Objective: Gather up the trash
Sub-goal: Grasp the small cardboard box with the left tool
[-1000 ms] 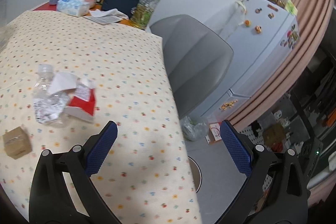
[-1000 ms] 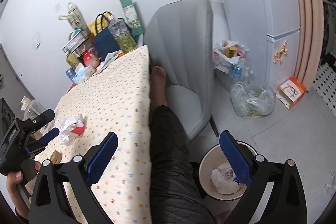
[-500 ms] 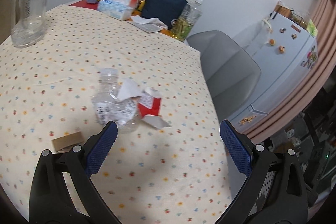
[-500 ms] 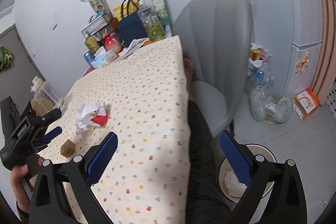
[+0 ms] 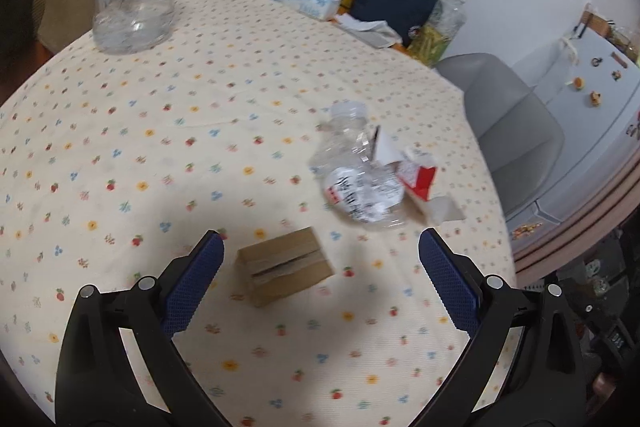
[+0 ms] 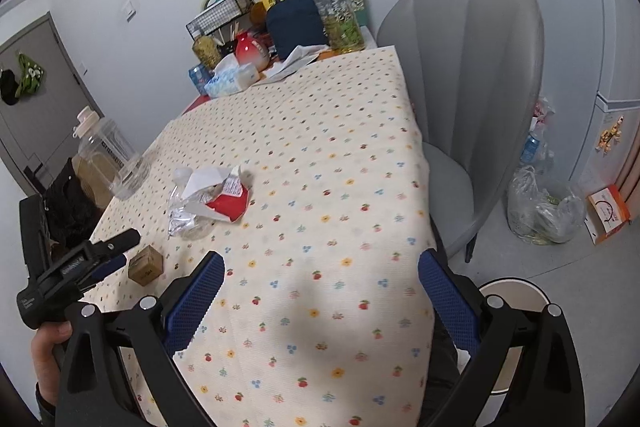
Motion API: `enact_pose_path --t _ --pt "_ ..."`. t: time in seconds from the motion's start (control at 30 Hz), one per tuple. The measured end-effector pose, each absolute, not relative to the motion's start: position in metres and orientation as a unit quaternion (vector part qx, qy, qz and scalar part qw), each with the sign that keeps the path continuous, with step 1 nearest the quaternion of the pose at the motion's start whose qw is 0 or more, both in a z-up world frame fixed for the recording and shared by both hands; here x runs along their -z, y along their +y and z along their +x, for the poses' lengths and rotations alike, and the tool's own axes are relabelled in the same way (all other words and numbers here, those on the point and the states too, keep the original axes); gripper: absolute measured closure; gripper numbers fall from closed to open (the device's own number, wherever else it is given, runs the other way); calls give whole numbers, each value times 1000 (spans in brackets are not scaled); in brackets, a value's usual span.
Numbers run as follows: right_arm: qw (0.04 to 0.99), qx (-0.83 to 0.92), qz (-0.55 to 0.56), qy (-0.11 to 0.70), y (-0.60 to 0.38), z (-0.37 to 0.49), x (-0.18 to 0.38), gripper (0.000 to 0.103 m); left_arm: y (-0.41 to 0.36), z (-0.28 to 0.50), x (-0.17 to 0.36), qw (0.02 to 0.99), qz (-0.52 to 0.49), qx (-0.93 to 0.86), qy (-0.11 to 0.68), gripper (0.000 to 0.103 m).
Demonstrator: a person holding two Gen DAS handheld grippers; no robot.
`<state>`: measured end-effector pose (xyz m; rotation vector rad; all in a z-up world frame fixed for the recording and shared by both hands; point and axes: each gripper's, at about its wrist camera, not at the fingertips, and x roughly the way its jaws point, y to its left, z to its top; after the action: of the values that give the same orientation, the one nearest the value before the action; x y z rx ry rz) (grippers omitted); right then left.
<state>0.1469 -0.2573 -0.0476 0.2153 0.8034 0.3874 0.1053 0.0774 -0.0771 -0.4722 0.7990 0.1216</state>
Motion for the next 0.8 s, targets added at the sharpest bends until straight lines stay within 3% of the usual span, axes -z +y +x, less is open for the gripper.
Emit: enact_pose_path --t 0.33,0.4,0.43,0.5,0.67,0.8 --pt "895 -189 91 392 -248 149 48 8 75 112 94 885 -218 -79 403 7" --pt "895 -191 89 392 -247 149 47 8 73 113 94 886 -209 -94 402 17" --pt "896 -192 87 391 -246 148 46 8 74 112 94 886 -206 -106 401 31" --pt "896 -193 84 391 -244 149 45 8 76 110 93 884 -207 -112 404 48" --pt "897 -214 71 380 -225 148 35 8 87 99 85 888 -233 -98 385 49" --pt "895 -232 45 379 -199 150 32 22 95 91 71 895 -235 -95 367 49"
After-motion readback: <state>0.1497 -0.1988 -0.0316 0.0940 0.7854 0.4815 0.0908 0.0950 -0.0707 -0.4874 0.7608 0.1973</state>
